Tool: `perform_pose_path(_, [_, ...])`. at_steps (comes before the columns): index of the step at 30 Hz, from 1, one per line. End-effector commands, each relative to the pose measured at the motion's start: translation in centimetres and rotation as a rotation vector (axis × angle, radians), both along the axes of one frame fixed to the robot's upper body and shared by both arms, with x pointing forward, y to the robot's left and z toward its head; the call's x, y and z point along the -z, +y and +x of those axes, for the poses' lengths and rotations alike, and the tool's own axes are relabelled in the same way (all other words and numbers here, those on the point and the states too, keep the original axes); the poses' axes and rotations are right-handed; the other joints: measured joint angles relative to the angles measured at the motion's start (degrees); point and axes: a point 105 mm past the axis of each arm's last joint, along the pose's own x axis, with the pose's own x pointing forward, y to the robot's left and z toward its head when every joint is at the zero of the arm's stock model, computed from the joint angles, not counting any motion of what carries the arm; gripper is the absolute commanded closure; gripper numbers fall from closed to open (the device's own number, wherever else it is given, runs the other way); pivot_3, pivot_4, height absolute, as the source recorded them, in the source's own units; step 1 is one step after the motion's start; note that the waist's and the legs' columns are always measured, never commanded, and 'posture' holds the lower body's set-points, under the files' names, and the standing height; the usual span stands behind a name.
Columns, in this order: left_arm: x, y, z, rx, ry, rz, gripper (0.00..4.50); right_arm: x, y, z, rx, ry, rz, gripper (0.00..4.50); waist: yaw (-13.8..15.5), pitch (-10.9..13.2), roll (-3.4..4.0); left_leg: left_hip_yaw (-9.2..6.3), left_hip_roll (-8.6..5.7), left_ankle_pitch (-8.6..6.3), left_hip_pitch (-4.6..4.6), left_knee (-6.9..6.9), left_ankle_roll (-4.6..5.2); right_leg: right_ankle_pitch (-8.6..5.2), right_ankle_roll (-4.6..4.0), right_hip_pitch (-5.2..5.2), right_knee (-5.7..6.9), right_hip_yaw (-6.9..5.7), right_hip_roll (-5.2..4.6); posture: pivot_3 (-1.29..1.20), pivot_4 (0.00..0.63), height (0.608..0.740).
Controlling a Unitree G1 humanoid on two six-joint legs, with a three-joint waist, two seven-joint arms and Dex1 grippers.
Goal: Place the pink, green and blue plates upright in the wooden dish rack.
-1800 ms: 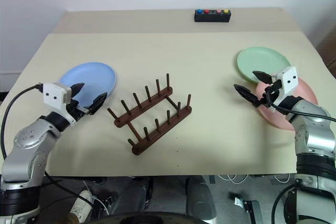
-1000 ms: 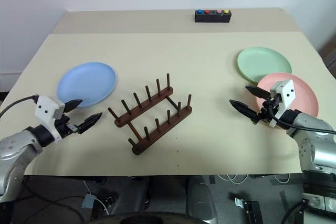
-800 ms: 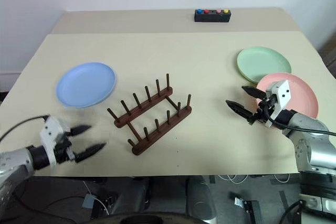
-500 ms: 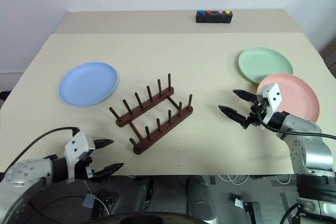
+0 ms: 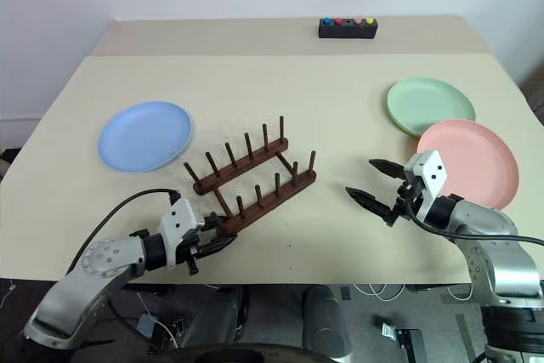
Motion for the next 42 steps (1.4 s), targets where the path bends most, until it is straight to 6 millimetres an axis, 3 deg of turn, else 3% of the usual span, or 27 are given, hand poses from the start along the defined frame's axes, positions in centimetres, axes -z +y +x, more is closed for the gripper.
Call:
perform_pose_path(1, [1.9, -0.1, -0.4, 0.028, 0.062, 0.024, 3.71, -1.6, -0.1, -0.4, 0.009, -0.057, -0.001, 0.00, 0.0, 0.0, 0.01, 0.01, -0.01, 0.00, 0.02, 0.00, 0.00, 0.00, 0.00, 0.01, 0.00, 0.01, 0.00, 0.00, 0.150, 0.740])
perform_pose_path(9, [1.2, -0.5, 2.2, 0.167, -0.031, 0.060, 3.71, -1.8, -0.5, -0.9, 0.040, -0.053, -0.012, 0.00, 0.2, 0.0, 0.06, 0.01, -0.01, 0.00, 0.32, 0.01, 0.00, -0.08, 0.07, 0.33, -0.03, 0.00, -0.01, 0.00, 0.150, 0.740])
perform_pose_path(14, [-1.0, -3.4, 5.5, 0.377, -0.099, 0.047, 3.71, -1.4, -0.6, -1.4, 0.043, -0.036, -0.024, 0.00, 0.6, 0.0, 0.01, 0.01, -0.02, 0.02, 0.28, 0.03, 0.02, -0.03, 0.01, 0.31, -0.01, -0.02, 0.00, 0.00, 0.150, 0.740])
perform_pose_path(22, [-2.6, -7.5, 10.8, 0.449, -0.132, 0.011, 3.71, -0.9, -1.0, -2.3, 0.087, -0.025, -0.041, 0.00, -0.3, 0.0, -0.07, -0.05, -0.04, 0.00, -0.19, -0.02, 0.06, 0.09, 0.36, -0.17, 0.04, -0.05, 0.00, 0.00, 0.150, 0.740])
perform_pose_path(30, [-3.0, -9.7, 12.1, 0.556, -0.152, 0.027, 3.71, -1.0, -1.3, -3.3, 0.139, -0.035, -0.044, 0.00, -0.1, 0.1, -0.14, -0.05, -0.05, 0.00, -0.21, 0.01, 0.07, 0.07, 0.39, -0.17, 0.05, -0.05, 0.01, 0.00, 0.150, 0.740])
perform_pose_path(40, [-3.4, -9.3, 12.7, 0.594, -0.154, 0.043, 3.71, -0.9, -0.6, -3.4, 0.140, -0.041, -0.032, 0.00, -0.3, 0.1, -0.16, -0.07, -0.06, 0.00, -0.21, -0.01, 0.07, 0.07, 0.41, -0.18, 0.06, -0.05, 0.01, 0.00, 0.150, 0.740])
perform_pose_path(41, [-3.5, -9.2, 12.8, 0.591, -0.152, 0.038, 2.68, -0.9, -0.5, -3.3, 0.138, -0.040, -0.031, 0.00, -0.3, 0.1, -0.16, -0.07, -0.06, 0.00, -0.21, -0.01, 0.07, 0.07, 0.41, -0.18, 0.06, -0.05, 0.01, 0.00, 0.150, 0.740])
perform_pose_path(42, [-3.6, -9.2, 12.8, 0.587, -0.155, 0.033, 2.27, -0.9, -0.4, -3.3, 0.133, -0.040, -0.031, 0.00, -0.3, 0.1, -0.16, -0.07, -0.06, 0.00, -0.21, -0.01, 0.07, 0.07, 0.41, -0.18, 0.06, -0.05, 0.01, 0.00, 0.150, 0.740])
